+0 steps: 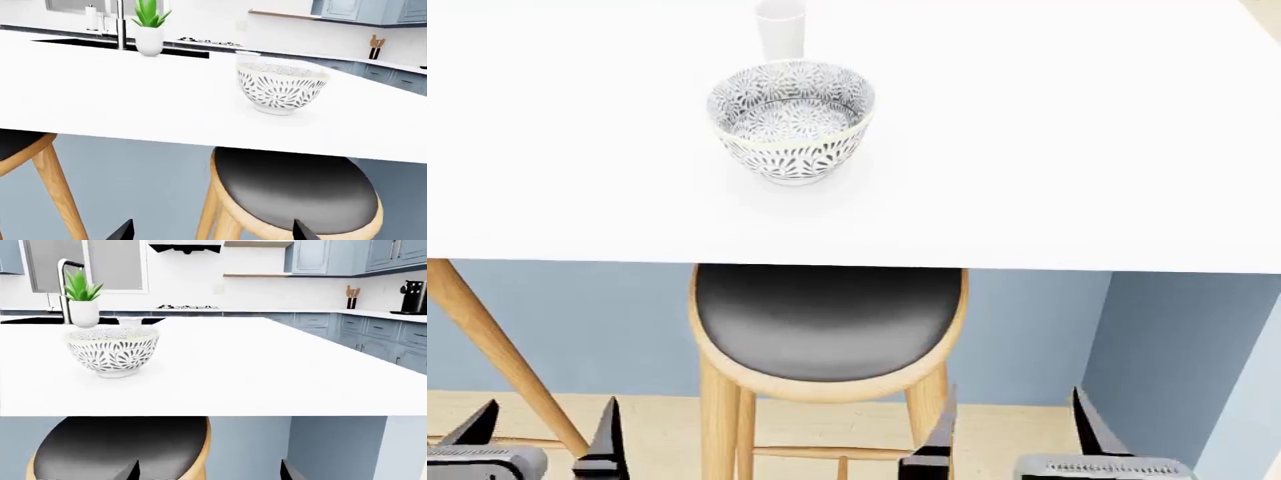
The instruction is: Place the cup inside the bowl on the dining table and move the bowl to any counter.
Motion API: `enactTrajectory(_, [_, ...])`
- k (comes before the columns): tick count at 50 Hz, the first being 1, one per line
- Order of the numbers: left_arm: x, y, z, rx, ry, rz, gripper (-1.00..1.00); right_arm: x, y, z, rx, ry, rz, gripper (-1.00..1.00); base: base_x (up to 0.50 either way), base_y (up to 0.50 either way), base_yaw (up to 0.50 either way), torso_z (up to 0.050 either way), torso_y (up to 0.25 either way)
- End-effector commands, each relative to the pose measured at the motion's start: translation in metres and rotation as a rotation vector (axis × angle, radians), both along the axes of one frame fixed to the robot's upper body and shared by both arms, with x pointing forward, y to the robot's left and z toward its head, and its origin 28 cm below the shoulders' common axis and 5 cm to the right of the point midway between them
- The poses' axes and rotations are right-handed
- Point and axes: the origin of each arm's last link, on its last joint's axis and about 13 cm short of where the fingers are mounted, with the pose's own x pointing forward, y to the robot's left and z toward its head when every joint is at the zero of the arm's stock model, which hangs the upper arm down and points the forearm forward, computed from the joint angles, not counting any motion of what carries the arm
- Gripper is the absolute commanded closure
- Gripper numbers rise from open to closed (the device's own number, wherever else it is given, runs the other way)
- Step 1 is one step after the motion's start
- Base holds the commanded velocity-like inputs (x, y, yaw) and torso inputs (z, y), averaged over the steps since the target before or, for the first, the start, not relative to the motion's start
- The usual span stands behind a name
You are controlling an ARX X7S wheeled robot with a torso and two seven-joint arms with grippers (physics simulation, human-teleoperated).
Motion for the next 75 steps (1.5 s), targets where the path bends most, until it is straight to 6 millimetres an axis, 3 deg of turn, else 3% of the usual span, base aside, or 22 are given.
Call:
enactTrajectory(1, [0.011, 0.008, 0.066, -0.029, 0.007, -0.050, -1.00, 0.018, -0.017, 0.078, 0.016, -0.046, -0.008, -1.00, 0.00, 0.00, 0.00, 0.000, 0.000])
enactTrajectory(5, [0.023, 0.021, 0.102, 0.045, -0.031, -0.038, -1.00, 0.033, -0.029, 0.115, 0.003, -0.070, -0.007, -1.00, 0.00, 0.00, 0.00, 0.000, 0.000])
enactTrajectory(10, [0.037, 0.029, 0.127, 0.072, -0.054, -0.050, -1.00, 0.044, -0.043, 0.148, -0.033, -0.110, -0.037, -1.00, 0.00, 0.00, 0.00, 0.000, 0.000])
enactTrajectory(14, [0.048, 0.038, 0.139, 0.067, -0.042, -0.034, -1.00, 0.052, -0.050, 0.157, -0.035, -0.108, -0.040, -1.00, 0.00, 0.00, 0.00, 0.000, 0.000])
enactTrajectory(18, [0.058, 0.045, 0.146, 0.105, -0.035, -0.001, -1.00, 0.068, -0.059, 0.150, -0.065, -0.068, -0.056, -1.00, 0.00, 0.00, 0.00, 0.000, 0.000])
enactTrajectory(23, [0.061, 0.048, 0.158, 0.131, -0.042, 0.013, -1.00, 0.069, -0.063, 0.150, -0.062, -0.095, -0.058, -1.00, 0.08, 0.00, 0.00, 0.000, 0.000])
enactTrajectory(50, [0.058, 0.047, 0.151, 0.119, -0.022, -0.020, -1.00, 0.063, -0.068, 0.146, -0.060, -0.077, -0.045, -1.00, 0.49, 0.06, 0.00, 0.000, 0.000])
enactTrajectory(75, [0.054, 0.056, 0.146, 0.112, -0.016, 0.008, -1.00, 0.065, -0.057, 0.143, -0.091, -0.056, 0.006, -1.00, 0.50, 0.00, 0.00, 0.000, 0.001])
